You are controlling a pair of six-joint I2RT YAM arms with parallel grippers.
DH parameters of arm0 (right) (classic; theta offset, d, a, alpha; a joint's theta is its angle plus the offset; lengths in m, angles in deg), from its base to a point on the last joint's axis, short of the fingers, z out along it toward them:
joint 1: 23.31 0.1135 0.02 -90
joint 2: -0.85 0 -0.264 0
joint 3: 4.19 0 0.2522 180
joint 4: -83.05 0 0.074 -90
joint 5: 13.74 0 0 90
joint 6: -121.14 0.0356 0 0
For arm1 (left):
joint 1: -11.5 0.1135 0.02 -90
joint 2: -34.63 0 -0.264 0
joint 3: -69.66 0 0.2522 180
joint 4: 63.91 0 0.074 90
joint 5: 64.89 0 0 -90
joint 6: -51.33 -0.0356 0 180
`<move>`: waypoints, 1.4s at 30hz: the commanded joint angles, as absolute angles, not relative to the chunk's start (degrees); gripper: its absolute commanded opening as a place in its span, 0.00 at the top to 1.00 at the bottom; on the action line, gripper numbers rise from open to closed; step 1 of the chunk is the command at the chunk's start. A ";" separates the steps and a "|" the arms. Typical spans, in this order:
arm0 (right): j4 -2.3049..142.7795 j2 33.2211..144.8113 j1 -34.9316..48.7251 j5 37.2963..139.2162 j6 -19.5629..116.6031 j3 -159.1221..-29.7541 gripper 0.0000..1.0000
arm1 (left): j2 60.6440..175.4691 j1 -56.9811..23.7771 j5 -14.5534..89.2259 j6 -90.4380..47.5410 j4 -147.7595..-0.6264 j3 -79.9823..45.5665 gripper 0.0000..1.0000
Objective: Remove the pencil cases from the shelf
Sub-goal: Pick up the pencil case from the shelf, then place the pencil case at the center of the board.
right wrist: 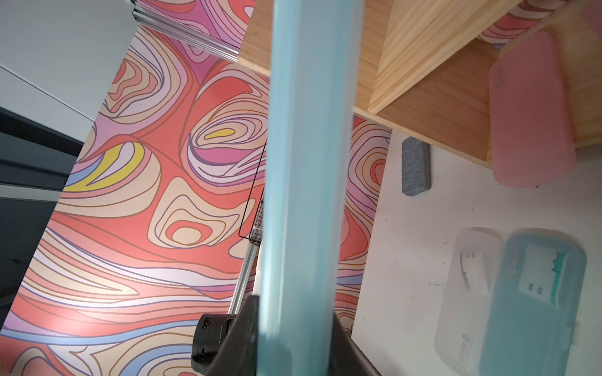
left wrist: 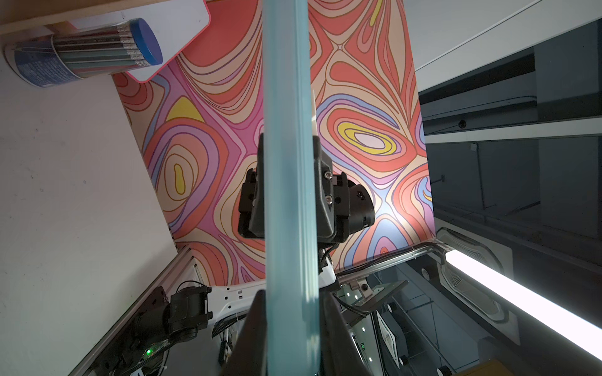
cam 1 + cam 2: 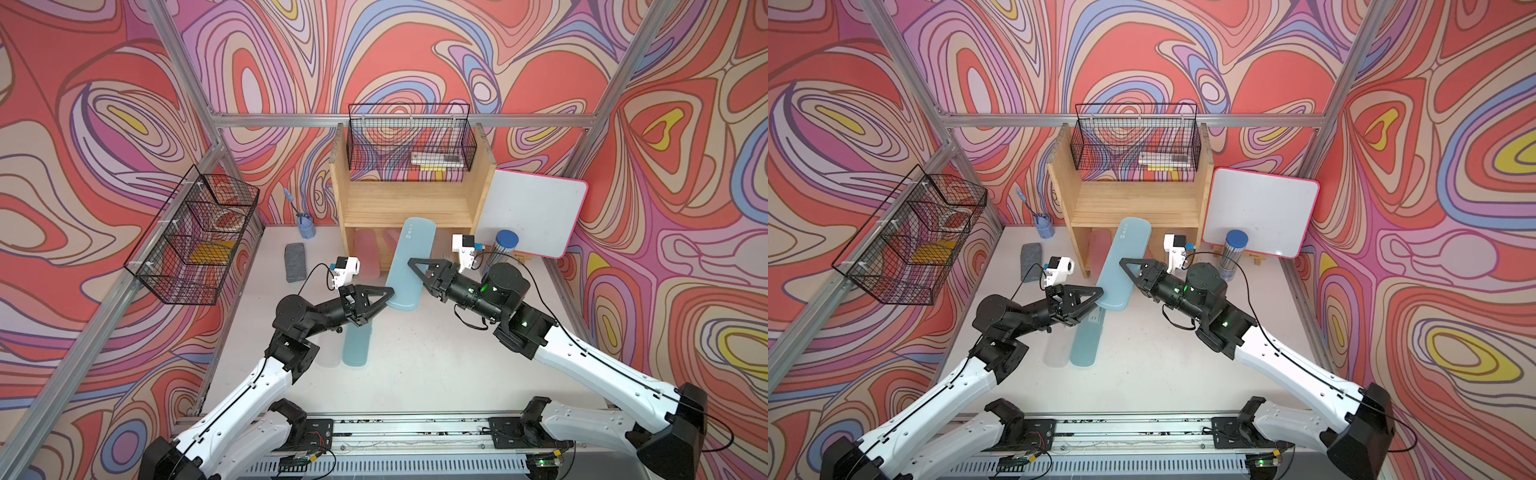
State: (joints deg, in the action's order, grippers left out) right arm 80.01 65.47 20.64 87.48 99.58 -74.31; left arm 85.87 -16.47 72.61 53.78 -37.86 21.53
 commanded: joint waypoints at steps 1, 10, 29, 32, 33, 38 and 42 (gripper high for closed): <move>79.36 66.07 20.38 88.30 98.16 -74.55 0.76 | 84.48 -16.11 72.37 51.21 -39.13 21.47 0.38; 61.36 64.89 20.37 81.98 89.56 -76.28 0.76 | 74.59 -11.62 61.31 33.34 -86.63 15.34 0.01; 72.14 80.68 23.20 82.08 89.02 -63.30 0.76 | 73.49 -10.48 38.81 17.38 -128.74 -1.43 0.01; 74.52 84.87 23.71 82.29 90.20 -63.82 0.76 | 72.98 -10.48 39.15 18.32 -128.40 -0.57 0.01; 75.61 86.39 23.86 82.42 90.54 -63.99 0.76 | 72.74 -10.48 39.26 18.54 -128.22 -0.29 0.01; 79.95 93.09 24.64 83.06 92.34 -65.20 0.77 | 71.64 -10.48 39.19 19.45 -128.67 0.95 0.01; 82.42 97.81 25.08 84.32 94.15 -67.15 0.77 | 71.10 -10.48 38.76 19.58 -129.14 0.89 0.01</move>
State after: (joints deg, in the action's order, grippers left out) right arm 77.52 95.96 24.53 83.50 92.54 -64.75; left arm 71.84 -10.68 39.78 19.42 -127.89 0.48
